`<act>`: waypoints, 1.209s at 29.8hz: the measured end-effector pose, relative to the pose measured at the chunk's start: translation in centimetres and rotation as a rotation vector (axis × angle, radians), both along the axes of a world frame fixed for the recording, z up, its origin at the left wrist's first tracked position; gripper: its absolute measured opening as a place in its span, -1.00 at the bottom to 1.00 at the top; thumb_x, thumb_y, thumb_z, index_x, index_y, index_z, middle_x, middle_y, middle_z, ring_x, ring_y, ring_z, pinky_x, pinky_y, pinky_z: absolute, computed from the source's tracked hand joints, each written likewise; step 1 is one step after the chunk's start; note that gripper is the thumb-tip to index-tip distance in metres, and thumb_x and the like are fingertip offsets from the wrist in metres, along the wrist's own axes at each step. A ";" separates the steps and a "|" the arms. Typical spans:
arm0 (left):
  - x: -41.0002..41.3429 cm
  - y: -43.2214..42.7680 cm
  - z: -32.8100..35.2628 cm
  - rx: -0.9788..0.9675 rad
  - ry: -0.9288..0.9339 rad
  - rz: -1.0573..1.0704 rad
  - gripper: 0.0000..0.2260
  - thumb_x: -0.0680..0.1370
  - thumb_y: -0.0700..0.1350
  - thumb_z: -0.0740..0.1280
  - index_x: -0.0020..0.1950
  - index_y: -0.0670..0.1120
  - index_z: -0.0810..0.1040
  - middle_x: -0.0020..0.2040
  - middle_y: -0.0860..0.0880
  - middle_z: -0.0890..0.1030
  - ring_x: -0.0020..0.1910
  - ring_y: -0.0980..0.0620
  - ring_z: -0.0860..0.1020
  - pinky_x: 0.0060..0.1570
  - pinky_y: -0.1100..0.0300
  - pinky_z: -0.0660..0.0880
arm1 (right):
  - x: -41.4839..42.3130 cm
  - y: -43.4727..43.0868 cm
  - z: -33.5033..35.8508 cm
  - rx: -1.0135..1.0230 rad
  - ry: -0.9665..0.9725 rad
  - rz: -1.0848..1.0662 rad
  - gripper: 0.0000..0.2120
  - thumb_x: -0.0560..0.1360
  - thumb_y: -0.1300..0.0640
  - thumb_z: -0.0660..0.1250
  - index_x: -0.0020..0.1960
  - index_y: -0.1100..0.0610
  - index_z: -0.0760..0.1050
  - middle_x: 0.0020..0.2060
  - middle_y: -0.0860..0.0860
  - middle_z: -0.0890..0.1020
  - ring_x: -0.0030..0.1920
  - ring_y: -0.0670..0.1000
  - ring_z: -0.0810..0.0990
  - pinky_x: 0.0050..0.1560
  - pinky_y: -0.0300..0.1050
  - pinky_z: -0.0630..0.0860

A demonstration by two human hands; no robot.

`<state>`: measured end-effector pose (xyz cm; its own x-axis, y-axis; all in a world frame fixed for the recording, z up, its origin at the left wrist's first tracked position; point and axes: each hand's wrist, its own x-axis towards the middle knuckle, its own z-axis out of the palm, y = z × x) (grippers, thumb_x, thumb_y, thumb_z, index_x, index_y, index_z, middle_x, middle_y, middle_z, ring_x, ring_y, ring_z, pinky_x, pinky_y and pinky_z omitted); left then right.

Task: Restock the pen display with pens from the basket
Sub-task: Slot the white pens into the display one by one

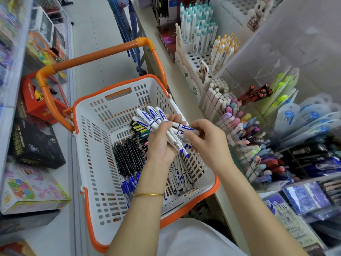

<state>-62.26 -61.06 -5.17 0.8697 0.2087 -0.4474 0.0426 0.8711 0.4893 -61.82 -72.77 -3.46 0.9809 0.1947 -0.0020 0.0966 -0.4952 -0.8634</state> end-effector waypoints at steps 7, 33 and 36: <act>0.0 -0.2 0.1 0.034 0.007 -0.156 -0.75 0.53 -0.42 0.09 -0.04 -0.20 0.53 -0.19 -0.14 0.66 -0.19 -0.05 0.66 -0.08 0.02 0.60 | -0.3 0.2 -0.4 0.069 -0.152 -0.158 -0.89 0.50 0.21 0.36 -0.03 0.02 0.52 -0.22 -0.17 0.57 -0.20 -0.16 0.58 -0.14 -0.12 0.56; -1.4 0.1 0.2 0.255 0.036 -0.451 -0.81 0.59 -0.35 0.20 -0.04 -0.15 0.58 -0.25 -0.11 0.65 -0.23 -0.04 0.66 -0.16 0.01 0.63 | 3.3 1.2 0.9 -0.051 0.061 -0.046 -0.91 0.46 0.17 0.41 -0.11 0.18 0.54 -0.40 0.06 0.61 -0.51 -0.06 0.55 -0.53 -0.19 0.48; -1.2 0.2 -0.2 0.227 0.078 -0.437 -0.86 0.59 -0.30 0.25 -0.02 -0.18 0.60 -0.21 -0.12 0.65 -0.21 -0.04 0.65 -0.12 0.00 0.62 | 3.1 1.0 0.7 0.019 0.060 -0.011 -0.97 0.50 0.25 0.35 -0.11 0.19 0.57 -0.39 0.08 0.62 -0.42 0.00 0.61 -0.39 -0.14 0.55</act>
<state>-63.48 -60.84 -5.41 0.8630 -0.0685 -0.5005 0.4244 0.6355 0.6450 -58.74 -71.75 -2.73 0.9812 0.1842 -0.0574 0.0387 -0.4792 -0.8769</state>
